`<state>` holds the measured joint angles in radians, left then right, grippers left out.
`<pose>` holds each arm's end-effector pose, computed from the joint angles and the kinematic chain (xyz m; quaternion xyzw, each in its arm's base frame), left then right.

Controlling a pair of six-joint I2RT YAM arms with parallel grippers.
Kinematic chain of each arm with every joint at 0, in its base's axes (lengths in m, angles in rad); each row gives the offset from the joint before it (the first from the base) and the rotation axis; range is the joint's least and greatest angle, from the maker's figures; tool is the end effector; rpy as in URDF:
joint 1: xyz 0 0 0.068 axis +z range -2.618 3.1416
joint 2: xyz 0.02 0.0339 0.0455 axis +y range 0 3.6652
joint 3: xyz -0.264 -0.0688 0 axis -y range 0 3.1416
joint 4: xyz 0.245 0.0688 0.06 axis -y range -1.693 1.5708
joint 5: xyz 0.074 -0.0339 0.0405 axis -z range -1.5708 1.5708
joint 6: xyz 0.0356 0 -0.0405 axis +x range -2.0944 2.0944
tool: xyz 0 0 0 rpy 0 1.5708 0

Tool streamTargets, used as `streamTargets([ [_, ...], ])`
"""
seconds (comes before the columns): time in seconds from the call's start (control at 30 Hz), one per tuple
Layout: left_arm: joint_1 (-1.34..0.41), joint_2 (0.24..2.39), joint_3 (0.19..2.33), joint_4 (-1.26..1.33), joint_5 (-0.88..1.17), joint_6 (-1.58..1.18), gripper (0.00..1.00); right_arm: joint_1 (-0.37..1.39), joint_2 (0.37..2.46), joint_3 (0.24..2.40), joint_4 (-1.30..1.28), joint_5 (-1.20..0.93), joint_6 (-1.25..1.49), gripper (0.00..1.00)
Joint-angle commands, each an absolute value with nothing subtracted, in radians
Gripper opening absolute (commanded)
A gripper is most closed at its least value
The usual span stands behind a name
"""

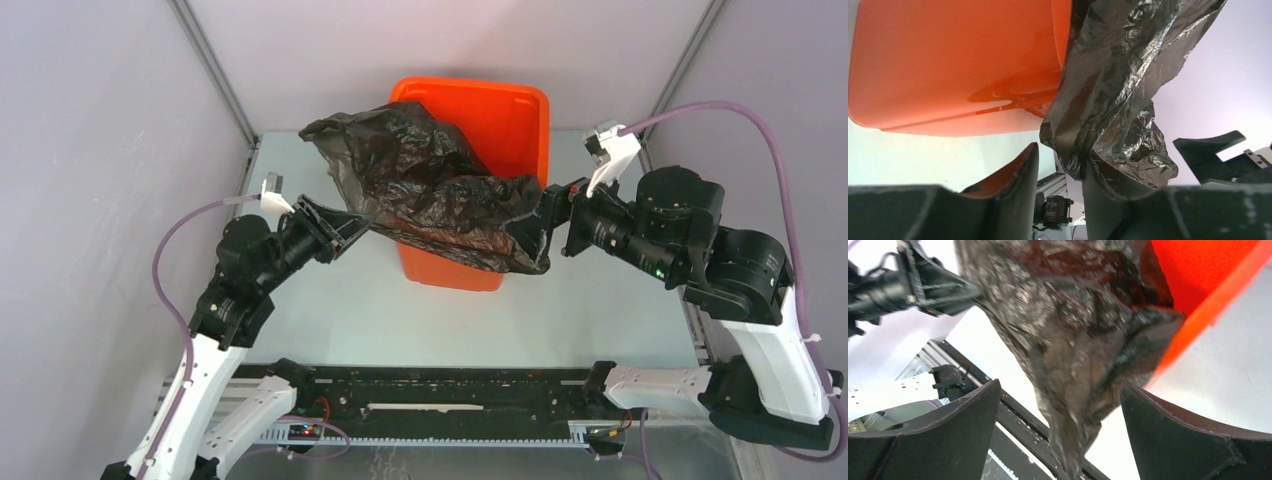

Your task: Put the trash bags into the trash bin

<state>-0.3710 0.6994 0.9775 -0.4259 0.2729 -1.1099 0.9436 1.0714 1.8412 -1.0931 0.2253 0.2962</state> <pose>0.1309 -0.0612 0.3925 -0.1881 0.7318 -0.5125 0.4080 0.0832 0.1012 0.5243 -0.1943 0.7855 0.2629 0.5254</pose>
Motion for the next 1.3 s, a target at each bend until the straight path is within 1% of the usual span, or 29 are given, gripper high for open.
streamTargets([
  [0.0,-0.374,0.706,0.965,-0.382,0.322,-1.112,0.36,1.026,1.184,1.994,-1.088,0.258,0.195,0.98],
  [0.13,-0.373,0.728,0.967,-0.399,0.353,-1.112,0.17,1.143,1.368,2.155,-1.104,0.368,0.125,0.98],
  [0.23,-0.374,0.737,0.964,-0.419,0.361,-1.115,0.13,1.211,1.492,2.226,-1.114,0.477,0.061,0.98],
  [0.33,-0.373,0.742,0.961,-0.436,0.361,-1.122,0.06,1.275,1.602,2.278,-1.117,0.625,-0.01,0.97],
  [0.47,-0.373,0.755,0.957,-0.434,0.372,-1.151,0.01,1.336,1.679,2.283,-1.084,0.762,-0.142,0.97],
  [0.6,-0.373,0.764,0.964,-0.436,0.388,-1.138,0.0,1.345,1.71,2.272,-1.055,0.829,-0.192,0.96],
  [0.9,-0.373,0.761,0.955,-0.435,0.403,-1.137,0.0,1.349,1.708,2.174,-0.976,0.96,-0.282,0.96],
  [0.97,-0.373,0.766,0.957,-0.436,0.407,-1.134,0.0,1.344,1.704,2.177,-0.955,0.968,-0.284,0.91],
  [1.07,-0.373,0.773,0.962,-0.436,0.411,-1.128,0.0,1.346,1.689,2.211,-0.948,0.941,-0.272,0.81],
  [1.2,-0.372,0.779,0.961,-0.436,0.415,-1.12,0.0,1.346,1.646,2.208,-0.921,0.905,-0.251,0.78],
  [1.27,-0.371,0.779,0.957,-0.436,0.419,-1.117,0.0,1.338,1.629,2.186,-0.899,0.921,-0.252,0.73],
])
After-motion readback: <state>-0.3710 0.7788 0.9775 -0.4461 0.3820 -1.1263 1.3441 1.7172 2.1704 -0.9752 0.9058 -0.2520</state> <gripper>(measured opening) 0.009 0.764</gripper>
